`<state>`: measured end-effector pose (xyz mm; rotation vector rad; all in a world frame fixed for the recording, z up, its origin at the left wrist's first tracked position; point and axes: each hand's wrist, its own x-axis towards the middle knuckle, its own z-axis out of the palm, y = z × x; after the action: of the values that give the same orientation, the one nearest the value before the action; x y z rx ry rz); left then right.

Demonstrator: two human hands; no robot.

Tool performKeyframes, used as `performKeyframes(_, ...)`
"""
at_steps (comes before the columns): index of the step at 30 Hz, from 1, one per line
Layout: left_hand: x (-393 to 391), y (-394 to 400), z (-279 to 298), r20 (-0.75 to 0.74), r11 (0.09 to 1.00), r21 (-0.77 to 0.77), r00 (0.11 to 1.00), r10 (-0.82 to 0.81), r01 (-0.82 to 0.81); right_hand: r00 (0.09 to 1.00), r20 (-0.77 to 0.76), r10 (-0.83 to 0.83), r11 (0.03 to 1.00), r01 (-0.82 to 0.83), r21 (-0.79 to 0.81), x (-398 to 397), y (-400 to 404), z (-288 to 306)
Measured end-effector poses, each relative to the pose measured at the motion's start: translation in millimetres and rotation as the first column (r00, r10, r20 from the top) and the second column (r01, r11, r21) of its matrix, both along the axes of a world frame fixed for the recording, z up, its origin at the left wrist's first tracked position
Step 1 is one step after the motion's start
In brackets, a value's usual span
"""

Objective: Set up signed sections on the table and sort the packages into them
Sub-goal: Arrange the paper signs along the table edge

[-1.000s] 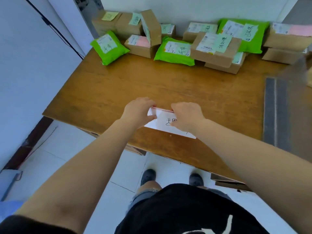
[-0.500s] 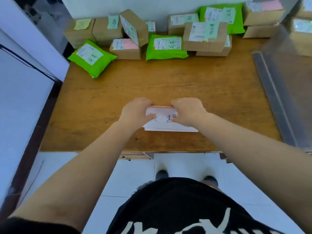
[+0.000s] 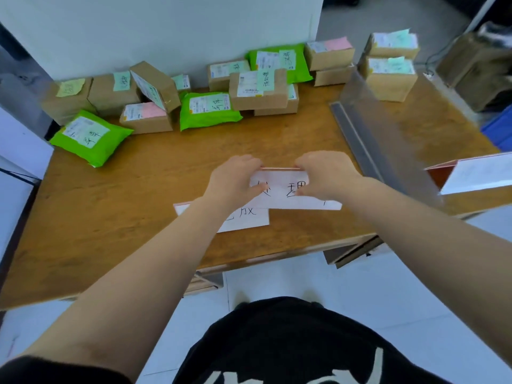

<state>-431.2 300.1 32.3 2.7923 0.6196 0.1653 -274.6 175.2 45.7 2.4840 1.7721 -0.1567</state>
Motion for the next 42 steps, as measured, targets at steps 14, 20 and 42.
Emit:
performKeyframes(14,79.9,-80.5,-43.2,-0.175,0.996,-0.084,0.984,0.007,-0.022,0.997,-0.074,-0.029,0.991,0.018,-0.133,78.9,-70.1,-50.9)
performKeyframes(20,83.7,-91.9,-65.6,-0.243,0.988,-0.140,0.970,0.024,-0.059,0.994,-0.107,0.004,0.984,-0.022,-0.174,81.4,-79.0,-83.0)
performKeyframes(42,55.4,-49.5,-41.5,-0.064,0.976,-0.075,0.977,0.201,-0.206,0.966,-0.231,0.117,0.992,-0.104,0.069,59.3,-24.0,-48.4)
